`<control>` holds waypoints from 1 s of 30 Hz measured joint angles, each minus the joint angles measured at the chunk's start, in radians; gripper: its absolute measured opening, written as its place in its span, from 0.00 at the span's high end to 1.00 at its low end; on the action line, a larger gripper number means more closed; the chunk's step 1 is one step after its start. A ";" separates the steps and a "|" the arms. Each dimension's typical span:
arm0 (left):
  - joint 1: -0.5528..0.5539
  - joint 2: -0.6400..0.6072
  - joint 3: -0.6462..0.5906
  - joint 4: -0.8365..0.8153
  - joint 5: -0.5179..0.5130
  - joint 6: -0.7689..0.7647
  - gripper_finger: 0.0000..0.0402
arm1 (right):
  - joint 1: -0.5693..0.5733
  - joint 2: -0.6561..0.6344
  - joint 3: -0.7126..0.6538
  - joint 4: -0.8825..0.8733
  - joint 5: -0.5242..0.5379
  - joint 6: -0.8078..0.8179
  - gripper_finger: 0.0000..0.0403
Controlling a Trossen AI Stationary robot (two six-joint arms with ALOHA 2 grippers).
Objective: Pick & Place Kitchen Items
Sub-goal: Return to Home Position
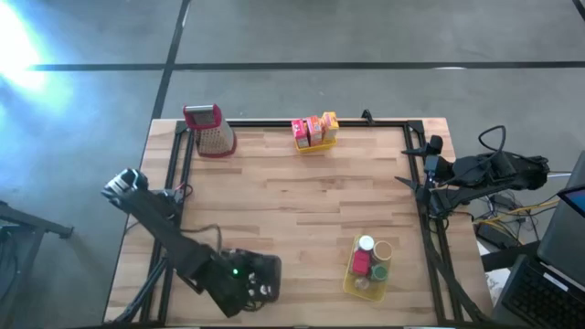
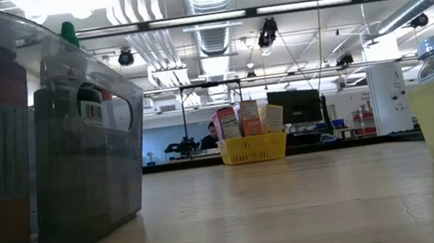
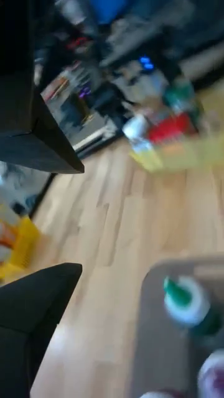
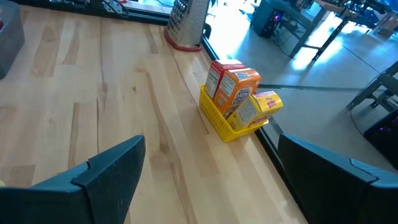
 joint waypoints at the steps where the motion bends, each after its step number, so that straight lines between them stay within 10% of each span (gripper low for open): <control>1: 0.005 -0.016 0.000 0.017 0.011 -0.048 0.37 | 0.000 0.000 0.000 0.000 0.000 0.001 0.10; 15: 0.022 -0.125 0.002 0.215 0.011 -1.547 0.37 | 0.000 0.000 0.000 0.000 0.000 0.001 0.10; 23: 0.027 -0.129 0.001 0.233 0.118 -2.034 0.37 | 0.000 0.000 0.000 0.000 0.000 0.000 0.10; 30: 0.057 -0.129 0.000 0.260 0.086 -2.096 0.37 | 0.000 0.000 0.000 0.000 0.000 0.002 0.10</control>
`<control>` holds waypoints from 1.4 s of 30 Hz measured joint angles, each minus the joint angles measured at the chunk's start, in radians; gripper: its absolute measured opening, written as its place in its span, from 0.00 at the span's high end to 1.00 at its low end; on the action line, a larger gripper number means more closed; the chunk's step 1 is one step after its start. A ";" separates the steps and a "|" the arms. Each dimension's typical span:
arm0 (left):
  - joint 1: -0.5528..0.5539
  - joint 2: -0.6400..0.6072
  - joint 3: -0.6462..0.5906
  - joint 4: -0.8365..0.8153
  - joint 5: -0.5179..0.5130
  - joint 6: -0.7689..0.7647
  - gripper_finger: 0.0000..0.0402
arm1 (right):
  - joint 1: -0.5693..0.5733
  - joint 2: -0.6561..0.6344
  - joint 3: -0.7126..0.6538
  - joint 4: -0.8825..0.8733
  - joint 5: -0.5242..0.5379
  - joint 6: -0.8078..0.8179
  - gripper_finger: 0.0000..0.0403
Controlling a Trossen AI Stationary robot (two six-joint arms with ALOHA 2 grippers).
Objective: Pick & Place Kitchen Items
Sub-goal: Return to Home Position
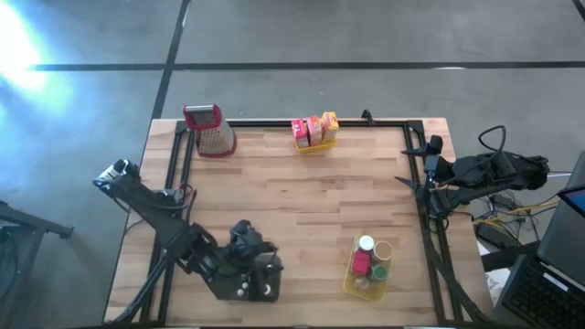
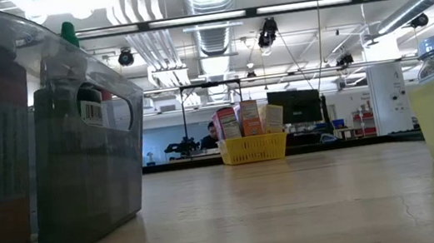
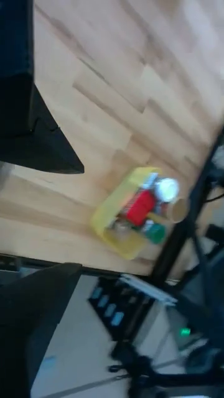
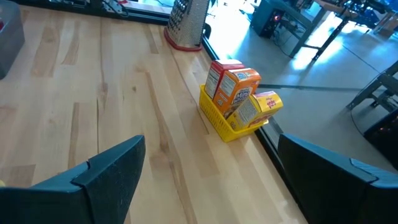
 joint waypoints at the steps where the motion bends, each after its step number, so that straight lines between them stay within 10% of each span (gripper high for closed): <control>1: 0.005 0.000 0.000 0.018 -0.020 0.000 0.37 | 0.000 0.000 0.000 0.000 0.000 -0.001 0.10; 10: 0.059 -0.004 -0.011 0.045 -0.498 0.363 0.37 | 0.000 0.000 0.000 0.000 0.000 -0.002 0.10; 18: 0.093 -0.272 -0.328 0.306 -0.560 0.497 0.37 | 0.000 0.000 0.000 0.000 0.000 -0.001 0.10; 24: 0.225 -0.482 -0.679 0.823 -0.269 0.849 0.37 | 0.000 0.000 0.000 0.000 0.000 -0.001 0.10; 30: 0.461 -0.611 -0.848 0.915 0.188 0.930 0.37 | 0.000 0.000 0.000 0.000 0.000 0.000 0.10; 42: 0.533 -0.914 -1.094 0.946 0.265 1.073 0.37 | 0.000 0.000 0.000 0.000 0.000 0.000 0.10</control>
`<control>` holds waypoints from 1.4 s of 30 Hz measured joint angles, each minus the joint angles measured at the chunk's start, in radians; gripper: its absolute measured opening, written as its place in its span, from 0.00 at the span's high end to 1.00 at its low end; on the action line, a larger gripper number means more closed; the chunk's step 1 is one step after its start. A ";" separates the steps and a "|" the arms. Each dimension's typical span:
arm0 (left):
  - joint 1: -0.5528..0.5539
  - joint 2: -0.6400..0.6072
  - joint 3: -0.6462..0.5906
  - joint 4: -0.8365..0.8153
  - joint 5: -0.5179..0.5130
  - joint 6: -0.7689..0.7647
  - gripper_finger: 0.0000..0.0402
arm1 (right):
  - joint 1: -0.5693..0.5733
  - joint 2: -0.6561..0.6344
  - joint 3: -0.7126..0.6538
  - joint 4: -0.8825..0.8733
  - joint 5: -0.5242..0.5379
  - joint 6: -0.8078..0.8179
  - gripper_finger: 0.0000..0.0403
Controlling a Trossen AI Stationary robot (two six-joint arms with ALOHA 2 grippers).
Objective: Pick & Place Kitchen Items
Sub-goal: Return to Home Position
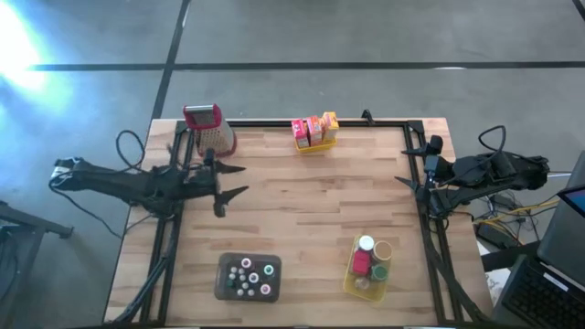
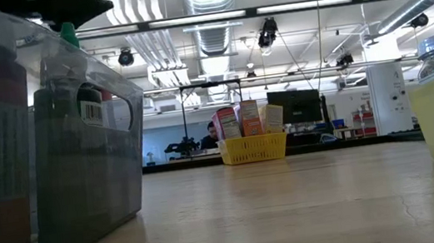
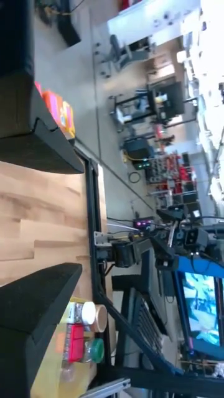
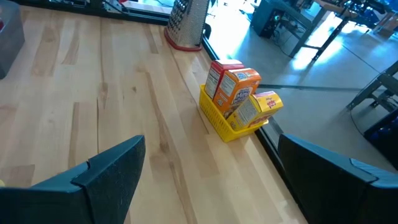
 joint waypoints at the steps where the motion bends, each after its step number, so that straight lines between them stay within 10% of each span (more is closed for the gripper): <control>1: 0.000 -0.027 -0.020 0.001 0.000 0.009 0.37 | 0.000 0.000 0.000 0.000 0.000 -0.001 0.10; 42: 0.034 -0.640 -0.408 -0.238 0.059 0.120 0.37 | 0.000 0.000 0.000 0.000 0.000 -0.001 0.10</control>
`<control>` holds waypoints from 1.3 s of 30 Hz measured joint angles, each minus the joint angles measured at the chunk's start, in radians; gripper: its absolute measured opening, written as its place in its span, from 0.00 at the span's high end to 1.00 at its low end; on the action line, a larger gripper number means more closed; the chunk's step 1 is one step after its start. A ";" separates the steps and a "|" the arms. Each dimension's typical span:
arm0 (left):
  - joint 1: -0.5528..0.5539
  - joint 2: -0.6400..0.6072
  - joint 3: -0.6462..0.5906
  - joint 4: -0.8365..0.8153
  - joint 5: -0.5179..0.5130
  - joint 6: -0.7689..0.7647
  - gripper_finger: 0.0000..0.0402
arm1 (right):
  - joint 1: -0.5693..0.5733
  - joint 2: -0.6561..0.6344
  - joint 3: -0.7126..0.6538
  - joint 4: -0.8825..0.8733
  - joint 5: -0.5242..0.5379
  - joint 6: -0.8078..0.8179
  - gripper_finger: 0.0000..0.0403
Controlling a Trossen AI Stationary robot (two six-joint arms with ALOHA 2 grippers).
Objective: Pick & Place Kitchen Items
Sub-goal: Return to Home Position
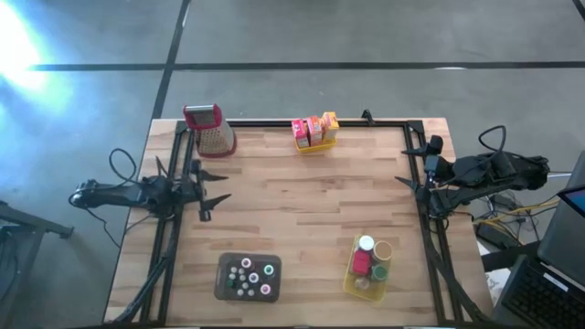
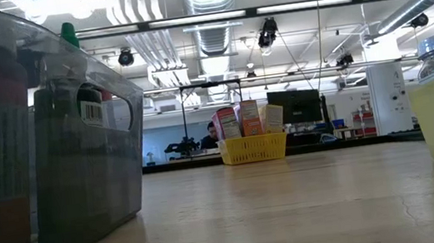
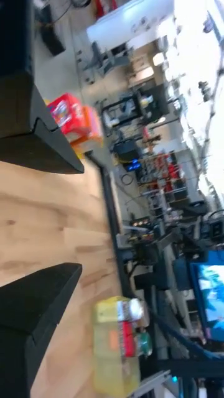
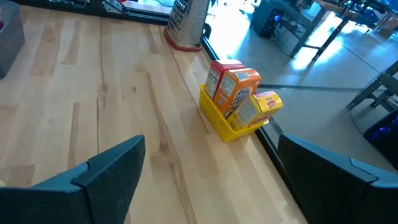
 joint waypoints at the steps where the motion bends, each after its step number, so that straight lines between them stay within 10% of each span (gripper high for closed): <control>1: 0.001 0.000 -0.005 -0.008 0.005 -0.014 0.37 | 0.000 0.000 0.000 0.000 0.000 0.001 0.10; 13: 0.102 0.000 -0.020 -0.028 0.331 -0.103 0.37 | 0.000 0.000 0.000 0.000 0.000 0.001 0.10; 39: 0.101 0.000 -0.023 -0.019 0.337 -0.111 0.37 | 0.000 0.000 0.000 0.000 0.000 0.000 0.10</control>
